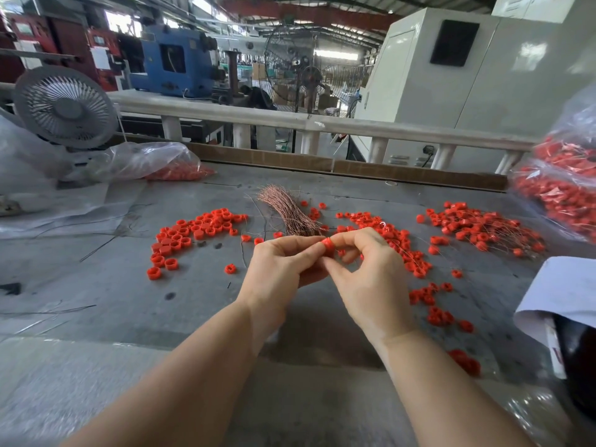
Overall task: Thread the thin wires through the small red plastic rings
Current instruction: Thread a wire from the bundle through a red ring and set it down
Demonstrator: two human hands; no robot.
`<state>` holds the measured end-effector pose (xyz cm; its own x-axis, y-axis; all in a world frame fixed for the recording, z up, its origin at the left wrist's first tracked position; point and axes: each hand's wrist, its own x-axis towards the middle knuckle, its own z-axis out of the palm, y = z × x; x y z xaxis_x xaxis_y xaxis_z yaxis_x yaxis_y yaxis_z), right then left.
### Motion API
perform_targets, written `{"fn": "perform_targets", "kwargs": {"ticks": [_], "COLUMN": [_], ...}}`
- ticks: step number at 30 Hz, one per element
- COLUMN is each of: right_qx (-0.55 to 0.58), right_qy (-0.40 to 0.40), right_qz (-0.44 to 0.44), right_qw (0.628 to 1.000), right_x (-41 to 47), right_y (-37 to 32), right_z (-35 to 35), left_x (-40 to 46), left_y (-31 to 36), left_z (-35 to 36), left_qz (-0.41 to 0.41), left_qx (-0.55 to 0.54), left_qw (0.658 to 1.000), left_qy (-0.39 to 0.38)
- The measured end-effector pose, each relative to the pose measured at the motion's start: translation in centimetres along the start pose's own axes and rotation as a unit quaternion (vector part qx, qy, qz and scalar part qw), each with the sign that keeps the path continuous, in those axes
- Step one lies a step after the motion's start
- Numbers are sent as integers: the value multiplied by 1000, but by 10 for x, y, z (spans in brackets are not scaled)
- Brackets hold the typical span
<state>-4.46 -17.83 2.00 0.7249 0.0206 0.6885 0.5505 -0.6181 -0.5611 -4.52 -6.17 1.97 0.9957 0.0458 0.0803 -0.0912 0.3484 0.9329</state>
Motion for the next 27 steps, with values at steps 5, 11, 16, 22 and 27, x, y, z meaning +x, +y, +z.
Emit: {"fn": "perform_targets", "kwargs": {"ticks": [5, 11, 16, 22, 27], "right_qx": [-50, -54, -63, -73, -56], "right_qy": [29, 36, 30, 21, 16], "right_qz": [-18, -12, -9, -17, -45], "right_qw": [998, 998, 998, 997, 997], "right_x": [0, 0, 1, 1, 0], "right_y": [3, 4, 6, 6, 5], "right_z": [0, 1, 2, 3, 0], "left_x": [-1, -4, -6, -6, -4], "left_y": [1, 5, 6, 5, 3], "left_z": [1, 1, 2, 2, 1], "left_qz": [-46, -55, -49, -37, -32], "left_qx": [-10, -4, 3, 6, 14], "left_qw": [998, 997, 997, 998, 999], "left_qy": [-31, -49, -54, -58, -40]}}
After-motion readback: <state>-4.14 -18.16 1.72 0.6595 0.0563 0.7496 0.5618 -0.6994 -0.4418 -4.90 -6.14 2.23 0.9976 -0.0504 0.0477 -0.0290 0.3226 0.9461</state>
